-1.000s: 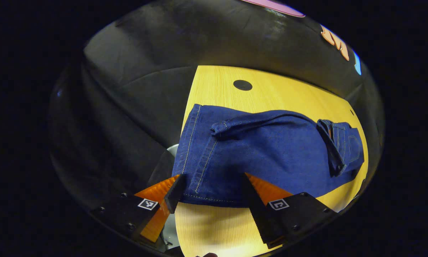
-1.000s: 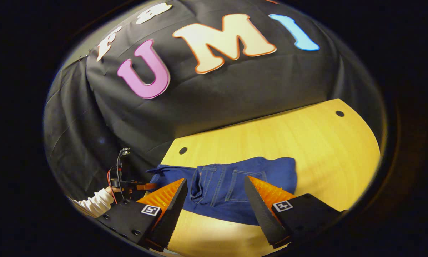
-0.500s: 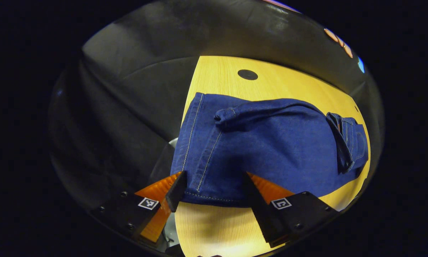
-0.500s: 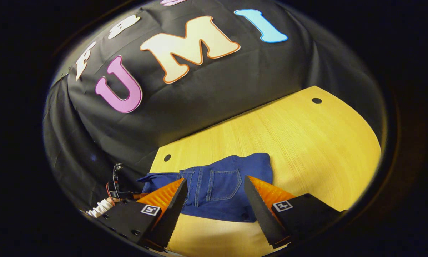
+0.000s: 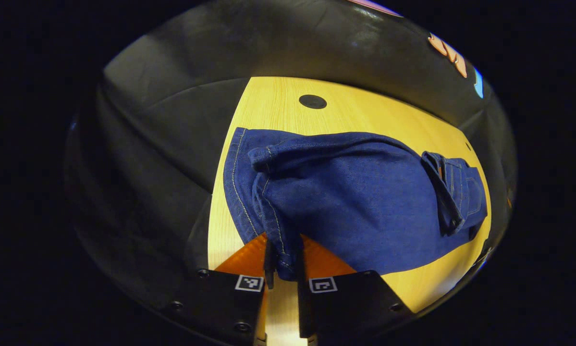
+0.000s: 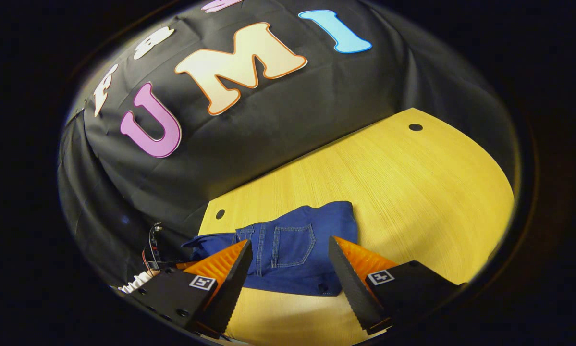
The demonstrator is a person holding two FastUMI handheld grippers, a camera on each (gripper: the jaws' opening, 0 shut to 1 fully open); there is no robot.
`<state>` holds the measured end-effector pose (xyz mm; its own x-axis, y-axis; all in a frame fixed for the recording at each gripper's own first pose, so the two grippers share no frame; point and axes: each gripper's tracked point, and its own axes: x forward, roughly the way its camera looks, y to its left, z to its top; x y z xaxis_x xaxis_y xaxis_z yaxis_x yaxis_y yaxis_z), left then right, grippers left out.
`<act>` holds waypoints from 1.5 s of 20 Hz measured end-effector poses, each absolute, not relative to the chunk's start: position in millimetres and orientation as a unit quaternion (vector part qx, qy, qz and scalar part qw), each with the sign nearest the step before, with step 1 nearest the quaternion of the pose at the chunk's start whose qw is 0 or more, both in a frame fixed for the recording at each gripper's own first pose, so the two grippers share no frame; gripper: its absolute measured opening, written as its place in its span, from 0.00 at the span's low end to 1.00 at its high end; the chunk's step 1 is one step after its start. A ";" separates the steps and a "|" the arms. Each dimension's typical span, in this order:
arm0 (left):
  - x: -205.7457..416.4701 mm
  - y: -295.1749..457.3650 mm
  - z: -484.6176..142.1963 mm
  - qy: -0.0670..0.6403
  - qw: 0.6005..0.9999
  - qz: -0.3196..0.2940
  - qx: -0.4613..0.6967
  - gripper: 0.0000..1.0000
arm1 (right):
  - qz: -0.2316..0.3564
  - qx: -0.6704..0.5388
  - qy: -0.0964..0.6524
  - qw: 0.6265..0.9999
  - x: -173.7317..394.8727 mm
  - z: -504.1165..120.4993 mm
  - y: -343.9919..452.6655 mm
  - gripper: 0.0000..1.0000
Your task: Grasp the waist and the cuffs of the jeans and fold them to make the two legs overlap; first hold the waist and fold one-third of the jeans toward the cuffs, then hold the cuffs and fold the remaining one-third in the same direction to finish folding.
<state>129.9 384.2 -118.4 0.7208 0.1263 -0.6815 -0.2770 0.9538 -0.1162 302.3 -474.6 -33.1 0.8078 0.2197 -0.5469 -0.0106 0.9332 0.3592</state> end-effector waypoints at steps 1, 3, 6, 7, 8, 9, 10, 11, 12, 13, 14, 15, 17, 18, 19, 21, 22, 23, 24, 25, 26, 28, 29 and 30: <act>131.2 388.0 -115.6 0.345 0.924 0.111 -0.122 0.16 | 0.058 0.175 0.303 0.935 299.8 -32.7 -477.7 0.98; 135.9 384.0 -116.7 0.325 0.924 0.113 -0.166 0.01 | 0.051 0.178 0.297 0.937 296.9 -29.4 -485.0 0.98; 138.0 382.0 -111.5 0.307 0.919 0.125 -0.212 0.00 | 0.040 0.181 0.293 0.938 293.4 -26.6 -496.2 0.98; 139.0 382.3 -111.4 0.303 0.920 0.128 -0.215 0.00 | 0.038 0.182 0.293 0.938 290.6 -25.7 -499.5 0.98; 140.8 384.2 -111.4 0.298 0.920 0.132 -0.216 0.00 | 0.034 0.182 0.292 0.938 289.4 -23.8 -503.6 0.98; 142.0 385.2 -110.0 0.294 0.921 0.136 -0.218 0.01 | 0.030 0.181 0.290 0.939 287.7 -23.1 -507.7 0.98; 143.2 384.6 -106.7 0.285 0.922 0.137 -0.223 0.00 | 0.026 0.180 0.287 0.940 286.8 -21.0 -512.5 0.98; 144.7 383.9 -99.1 0.272 0.925 0.138 -0.229 0.00 | 0.024 0.180 0.285 0.941 285.0 -18.6 -516.8 0.98; 142.6 380.9 -85.4 0.254 0.929 0.137 -0.234 0.00 | 0.021 0.180 0.284 0.942 284.7 -16.8 -521.1 0.92; 141.4 373.8 -70.1 0.236 0.933 0.133 -0.238 0.00 | 0.019 0.181 0.282 0.942 285.0 -16.1 -525.0 0.92; 140.5 364.7 -54.6 0.218 0.937 0.126 -0.241 0.00 | 0.018 0.183 0.280 0.942 285.5 -15.2 -527.5 0.98; 142.2 353.6 -42.1 0.204 0.940 0.121 -0.245 0.00 | 0.018 0.185 0.279 0.942 284.5 -14.0 -530.4 0.98; 143.6 332.8 -19.1 0.178 0.945 0.102 -0.253 0.00 | 0.020 0.187 0.278 0.942 284.7 -11.9 -535.7 0.92; 142.8 324.5 -8.6 0.170 0.947 0.100 -0.255 0.00 | 0.022 0.188 0.276 0.942 285.3 -10.3 -538.6 0.92; 142.9 316.6 2.1 0.158 0.950 0.098 -0.252 0.00 | 0.024 0.188 0.275 0.943 285.3 -8.4 -541.9 0.98; 146.1 288.8 18.7 0.148 0.955 0.086 -0.244 0.00 | 0.028 0.191 0.273 0.943 284.0 -5.0 -550.1 0.98; 148.1 270.4 27.7 0.143 0.957 0.074 -0.239 0.00 | 0.029 0.191 0.272 0.943 283.6 -3.4 -555.6 0.98; 151.6 249.5 39.1 0.137 0.961 0.061 -0.233 0.00 | 0.030 0.190 0.271 0.943 282.3 -2.2 -562.0 0.98; 156.1 231.8 48.0 0.134 0.964 0.049 -0.227 0.00 | 0.030 0.187 0.270 0.944 281.4 -0.4 -569.7 0.92; 161.1 209.6 60.9 0.127 0.966 0.035 -0.221 0.00 | 0.029 0.184 0.270 0.945 279.4 0.9 -578.6 0.92; 165.4 189.0 71.4 0.121 0.968 0.019 -0.219 0.00 | 0.029 0.181 0.268 0.946 278.2 3.0 -587.5 0.92; 176.2 143.5 88.9 0.106 0.969 -0.010 -0.222 0.00 | 0.028 0.173 0.267 0.948 272.3 4.7 -606.2 0.98; 179.8 120.6 88.1 0.109 0.969 -0.022 -0.221 0.00 | 0.027 0.166 0.268 0.949 267.9 2.7 -616.8 0.92; 184.8 98.2 83.7 0.118 0.969 -0.031 -0.215 0.00 | 0.025 0.158 0.272 0.949 264.1 0.7 -626.5 0.92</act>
